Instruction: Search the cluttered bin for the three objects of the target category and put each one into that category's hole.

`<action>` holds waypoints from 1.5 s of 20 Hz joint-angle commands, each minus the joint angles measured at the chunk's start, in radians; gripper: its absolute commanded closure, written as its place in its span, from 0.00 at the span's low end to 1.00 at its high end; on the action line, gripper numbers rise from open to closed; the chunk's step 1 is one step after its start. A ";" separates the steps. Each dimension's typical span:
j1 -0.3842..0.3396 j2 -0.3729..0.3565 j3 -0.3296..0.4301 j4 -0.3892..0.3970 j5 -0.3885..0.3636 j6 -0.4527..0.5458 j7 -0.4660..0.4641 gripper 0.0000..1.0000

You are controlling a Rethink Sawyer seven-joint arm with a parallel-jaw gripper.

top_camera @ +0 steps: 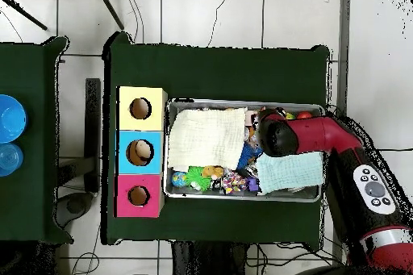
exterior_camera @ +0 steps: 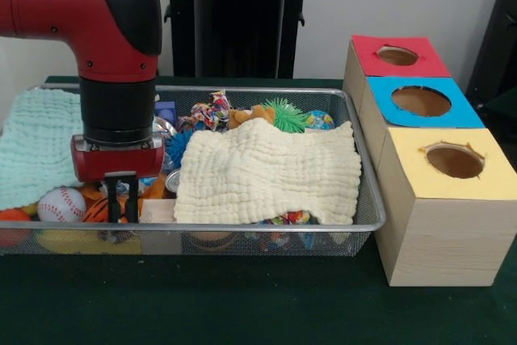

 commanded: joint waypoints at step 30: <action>-0.045 -0.350 0.320 0.443 0.505 0.370 -0.132 1.00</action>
